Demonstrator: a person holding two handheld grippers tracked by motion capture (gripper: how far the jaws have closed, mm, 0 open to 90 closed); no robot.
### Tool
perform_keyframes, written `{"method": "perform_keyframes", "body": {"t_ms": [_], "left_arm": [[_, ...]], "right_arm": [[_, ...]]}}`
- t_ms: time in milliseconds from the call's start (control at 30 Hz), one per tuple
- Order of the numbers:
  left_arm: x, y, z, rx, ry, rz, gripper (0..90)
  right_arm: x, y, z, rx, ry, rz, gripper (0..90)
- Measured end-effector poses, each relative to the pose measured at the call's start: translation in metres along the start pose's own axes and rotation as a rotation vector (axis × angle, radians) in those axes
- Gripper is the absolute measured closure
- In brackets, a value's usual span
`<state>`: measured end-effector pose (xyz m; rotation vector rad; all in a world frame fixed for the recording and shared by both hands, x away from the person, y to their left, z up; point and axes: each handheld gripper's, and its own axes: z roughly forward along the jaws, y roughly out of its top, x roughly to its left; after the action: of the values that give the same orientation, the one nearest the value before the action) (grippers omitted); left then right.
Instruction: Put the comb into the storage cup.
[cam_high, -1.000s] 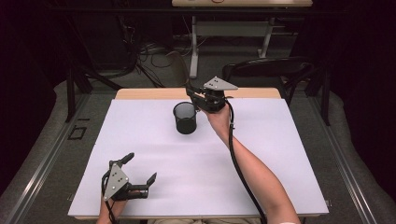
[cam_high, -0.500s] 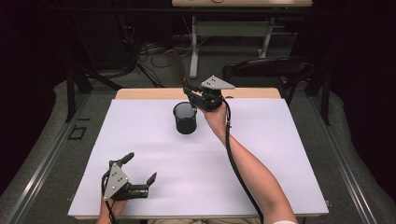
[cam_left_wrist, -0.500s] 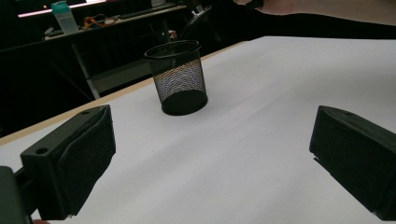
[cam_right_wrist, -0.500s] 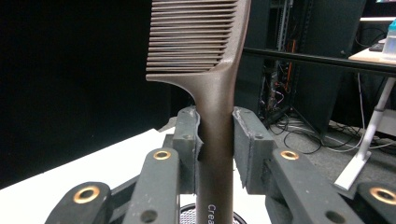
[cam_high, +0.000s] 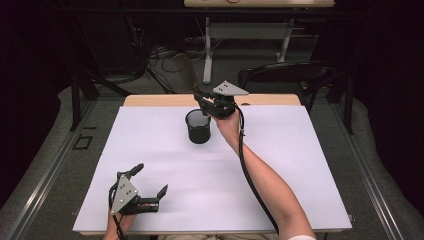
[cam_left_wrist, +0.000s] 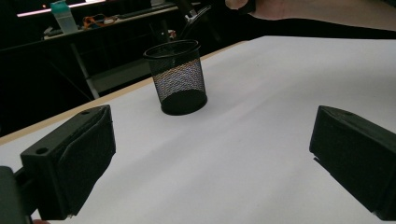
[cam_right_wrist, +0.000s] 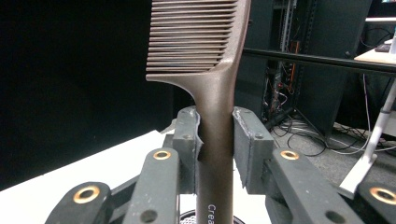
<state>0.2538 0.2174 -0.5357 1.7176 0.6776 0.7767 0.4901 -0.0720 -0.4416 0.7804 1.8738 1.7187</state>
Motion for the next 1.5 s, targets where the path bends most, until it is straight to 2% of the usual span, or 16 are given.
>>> {"method": "perform_keyframes", "body": {"t_ms": [233,633,1000,1500], "left_arm": [[0.000,0.000,-0.001,-0.002,0.000,0.000,0.2],[0.000,0.000,0.000,-0.001,0.002,0.000,0.3],[0.000,0.000,-0.001,0.003,0.008,0.003,0.5],[0.000,0.000,-0.002,0.000,0.006,0.004,0.4]], "right_arm": [[-0.001,-0.004,0.005,0.007,0.001,0.008,72.6],[-0.002,-0.008,0.013,0.008,0.011,-0.013,72.6],[-0.004,-0.017,0.020,0.004,0.021,0.012,72.6],[-0.002,-0.025,0.026,0.015,0.026,0.012,72.6]]}}
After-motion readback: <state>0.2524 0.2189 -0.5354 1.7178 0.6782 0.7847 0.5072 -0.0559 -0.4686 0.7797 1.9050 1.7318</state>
